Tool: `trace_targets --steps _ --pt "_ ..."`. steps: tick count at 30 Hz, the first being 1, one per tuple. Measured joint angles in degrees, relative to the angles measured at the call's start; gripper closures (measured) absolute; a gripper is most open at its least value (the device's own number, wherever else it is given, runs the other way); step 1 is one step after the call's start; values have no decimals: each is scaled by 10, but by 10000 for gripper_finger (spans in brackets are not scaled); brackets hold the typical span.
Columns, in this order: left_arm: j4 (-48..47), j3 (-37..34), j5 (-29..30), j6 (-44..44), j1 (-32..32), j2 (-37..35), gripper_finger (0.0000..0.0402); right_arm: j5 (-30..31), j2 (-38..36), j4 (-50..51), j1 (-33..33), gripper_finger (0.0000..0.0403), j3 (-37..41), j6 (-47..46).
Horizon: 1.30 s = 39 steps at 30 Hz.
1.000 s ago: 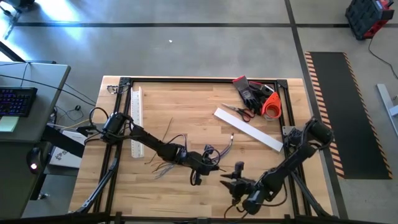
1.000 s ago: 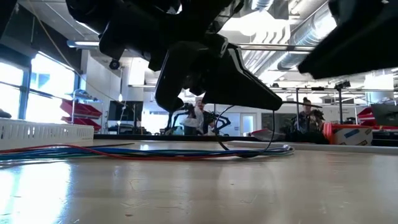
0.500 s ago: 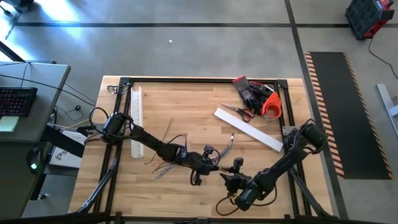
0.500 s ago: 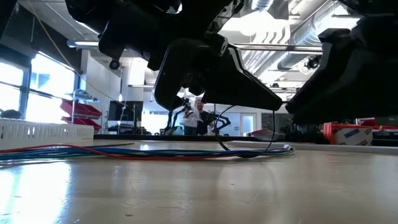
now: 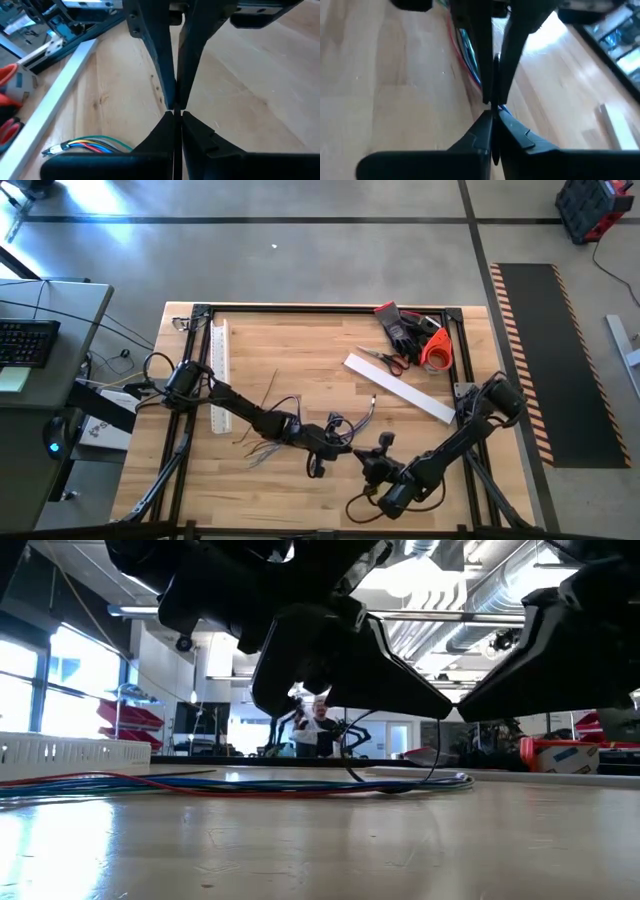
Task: Ziptie cables
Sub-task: Wrap the zip tie on the cable
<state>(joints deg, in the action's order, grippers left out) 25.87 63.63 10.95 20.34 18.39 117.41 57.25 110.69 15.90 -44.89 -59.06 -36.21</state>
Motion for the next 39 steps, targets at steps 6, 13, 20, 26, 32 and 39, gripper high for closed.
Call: trace_targets --steps 6,13,20,26,32,39 --pt "-22 0 -8 13 -18 0 402 -3 0 113 -60 402 0 -231" --pt "-45 0 -11 15 -45 0 402 -64 0 268 -160 401 -50 -423" --pt "-81 0 -14 4 -53 0 402 -123 0 390 -228 402 -115 -521" --pt "-57 0 -32 7 -44 0 402 -15 -1 319 -189 391 -104 -422" --pt "-50 0 -36 7 -33 0 402 5 4 244 -90 305 -94 -215" --pt "-46 0 -35 -1 -26 0 402 -94 13 193 16 253 -93 -77"
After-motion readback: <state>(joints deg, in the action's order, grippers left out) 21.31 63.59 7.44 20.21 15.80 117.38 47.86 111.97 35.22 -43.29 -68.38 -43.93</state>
